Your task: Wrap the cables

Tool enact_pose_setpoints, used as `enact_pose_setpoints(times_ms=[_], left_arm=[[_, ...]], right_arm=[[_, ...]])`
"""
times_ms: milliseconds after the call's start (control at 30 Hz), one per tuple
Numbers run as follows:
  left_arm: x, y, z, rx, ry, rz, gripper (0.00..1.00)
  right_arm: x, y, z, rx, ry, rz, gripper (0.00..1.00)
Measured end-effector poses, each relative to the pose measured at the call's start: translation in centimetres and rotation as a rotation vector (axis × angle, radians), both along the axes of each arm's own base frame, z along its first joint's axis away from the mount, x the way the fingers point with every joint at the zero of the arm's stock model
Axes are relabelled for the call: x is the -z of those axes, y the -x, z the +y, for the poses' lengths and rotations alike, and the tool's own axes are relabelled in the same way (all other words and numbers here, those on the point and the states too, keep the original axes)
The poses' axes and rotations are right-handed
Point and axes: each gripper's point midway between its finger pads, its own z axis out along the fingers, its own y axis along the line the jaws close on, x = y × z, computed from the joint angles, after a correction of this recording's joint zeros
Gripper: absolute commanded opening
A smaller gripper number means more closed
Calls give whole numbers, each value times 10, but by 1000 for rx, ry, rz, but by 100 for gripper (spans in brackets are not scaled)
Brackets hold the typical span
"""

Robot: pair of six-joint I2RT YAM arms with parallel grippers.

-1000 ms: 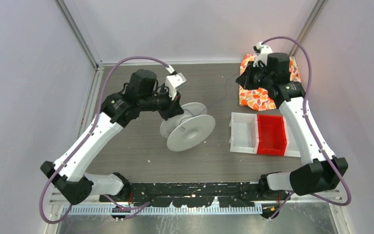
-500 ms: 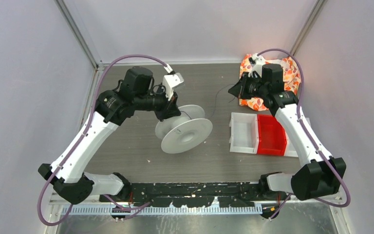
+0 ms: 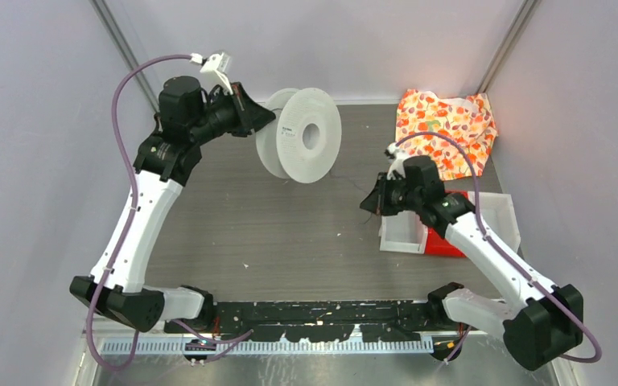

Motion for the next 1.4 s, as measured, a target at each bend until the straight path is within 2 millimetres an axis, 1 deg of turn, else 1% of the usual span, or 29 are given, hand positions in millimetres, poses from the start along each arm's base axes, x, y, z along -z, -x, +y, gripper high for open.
enact_pose_setpoints(times_ms=[100,167,300,367,433,467,533,600,667,700,800,900,1033,1067,1167,1200,1300,1400], left_arm=[[7,-16,6,-92,82,71,0],[18,-29,13,-172,129,133,1],[45,-51,30,-338,168,222,0],[57,-58,41,-417,157,242,0],[66,-62,50,-490,134,246,0],[68,-63,54,-519,121,243,1],[72,-65,59,-580,84,227,0],[75,-64,56,-616,36,200,1],[82,-62,42,-619,-34,174,1],[87,-60,36,-612,-63,167,1],[105,-56,12,-567,-182,148,1],[122,-51,-3,-498,-273,139,1],[135,-45,-8,-407,-356,124,0],[137,-43,-11,-372,-374,120,0],[142,-35,-21,-257,-416,106,1],[144,-30,-25,-204,-430,103,1],[151,-14,-39,-41,-465,92,0],[159,3,-48,103,-496,89,0]], right_arm=[[-1,22,29,-74,6,-13,1],[3,33,43,-108,15,-15,1],[12,51,62,-146,47,-3,1],[14,60,70,-171,65,-1,1],[12,69,81,-207,87,4,1],[7,71,86,-221,89,-2,1],[-9,76,100,-263,96,-18,1],[-32,78,118,-305,88,-50,1],[-57,78,135,-348,75,-86,1],[-67,78,141,-364,68,-98,1],[-94,74,154,-397,53,-136,1],[-115,70,158,-410,43,-180,0],[-141,62,157,-418,53,-254,0],[-142,61,157,-420,54,-260,0],[-151,48,153,-408,77,-279,1],[-153,40,149,-397,83,-281,0],[-154,19,135,-353,109,-288,1],[-152,9,121,-332,141,-288,1]])
